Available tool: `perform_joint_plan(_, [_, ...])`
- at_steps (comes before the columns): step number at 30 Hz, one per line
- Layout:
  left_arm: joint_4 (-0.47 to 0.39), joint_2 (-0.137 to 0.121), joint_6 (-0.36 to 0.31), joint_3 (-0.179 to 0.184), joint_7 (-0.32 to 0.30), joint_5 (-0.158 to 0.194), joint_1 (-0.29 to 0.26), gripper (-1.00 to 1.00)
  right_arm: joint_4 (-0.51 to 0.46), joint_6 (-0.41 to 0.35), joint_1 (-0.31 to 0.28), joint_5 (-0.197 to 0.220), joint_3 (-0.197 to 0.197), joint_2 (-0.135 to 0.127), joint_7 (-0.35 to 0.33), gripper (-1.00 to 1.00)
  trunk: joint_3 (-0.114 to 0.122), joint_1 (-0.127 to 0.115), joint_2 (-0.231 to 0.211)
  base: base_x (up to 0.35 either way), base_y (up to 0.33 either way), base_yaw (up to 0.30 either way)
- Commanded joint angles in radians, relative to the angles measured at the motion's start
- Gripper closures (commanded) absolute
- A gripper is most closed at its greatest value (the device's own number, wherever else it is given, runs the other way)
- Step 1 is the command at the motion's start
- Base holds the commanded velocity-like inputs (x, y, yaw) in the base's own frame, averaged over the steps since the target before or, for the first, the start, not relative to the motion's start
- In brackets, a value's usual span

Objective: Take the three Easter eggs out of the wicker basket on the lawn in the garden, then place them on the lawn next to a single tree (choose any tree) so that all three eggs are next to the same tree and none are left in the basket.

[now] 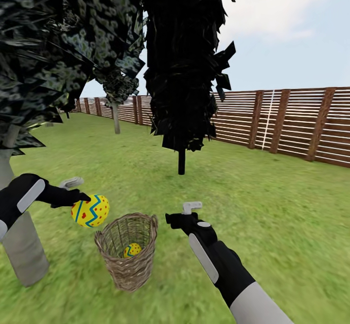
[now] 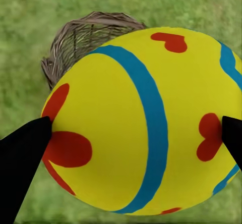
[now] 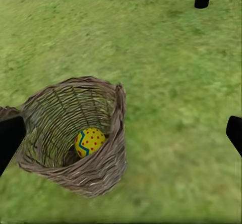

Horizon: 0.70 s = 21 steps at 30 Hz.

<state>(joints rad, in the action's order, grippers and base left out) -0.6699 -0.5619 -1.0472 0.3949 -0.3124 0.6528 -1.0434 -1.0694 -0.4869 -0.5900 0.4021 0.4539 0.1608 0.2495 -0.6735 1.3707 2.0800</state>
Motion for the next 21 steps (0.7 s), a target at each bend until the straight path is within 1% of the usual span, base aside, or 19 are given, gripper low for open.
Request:
perform_joint_plan(1, [0.0, -0.001, 0.0, 0.004, -0.01, -0.008, -0.001, 1.0, -0.001, -0.002, -0.001, 0.011, 0.003, 0.0, 0.01, -1.0, -0.001, 0.0, 0.001, -0.087, 0.0, 0.245])
perform_joint_plan(5, [0.0, -0.001, 0.0, 0.004, -0.01, -0.008, -0.001, 1.0, -0.001, -0.002, -0.001, 0.011, 0.004, 0.0, 0.01, -1.0, -0.001, 0.0, 0.001, -0.032, 0.0, 0.272])
perform_joint_plan(8, [0.0, -0.001, 0.0, 0.005, -0.01, -0.008, -0.001, 1.0, -0.001, -0.002, -0.001, 0.013, 0.025, 0.0, 0.01, -1.0, -0.001, 0.0, 0.001, -0.006, 0.0, 0.285])
perform_joint_plan(10, [0.0, 0.0, 0.0, 0.005, -0.01, -0.009, -0.001, 1.0, -0.001, -0.001, -0.001, 0.014, 0.032, 0.0, 0.01, -1.0, -0.001, 0.0, 0.001, -0.002, 0.0, 0.258])
perform_joint_plan(12, [0.0, 0.0, 0.0, 0.005, -0.01, -0.01, -0.001, 1.0, -0.001, 0.003, -0.001, 0.016, 0.035, 0.0, 0.01, -1.0, -0.001, 0.0, 0.001, -0.052, 0.0, 0.121])
perform_joint_plan(17, [0.001, 0.0, 0.0, 0.004, -0.009, -0.01, -0.001, 1.0, -0.001, 0.012, -0.001, 0.019, 0.037, 0.0, 0.01, -1.0, -0.001, 0.0, 0.001, -0.166, 0.0, 0.03])
perform_joint_plan(21, [0.001, 0.0, 0.0, 0.005, -0.009, -0.01, -0.001, 1.0, -0.001, 0.017, -0.001, 0.02, 0.037, 0.0, 0.01, -1.0, -0.001, 0.0, 0.001, -0.039, 0.0, 0.05])
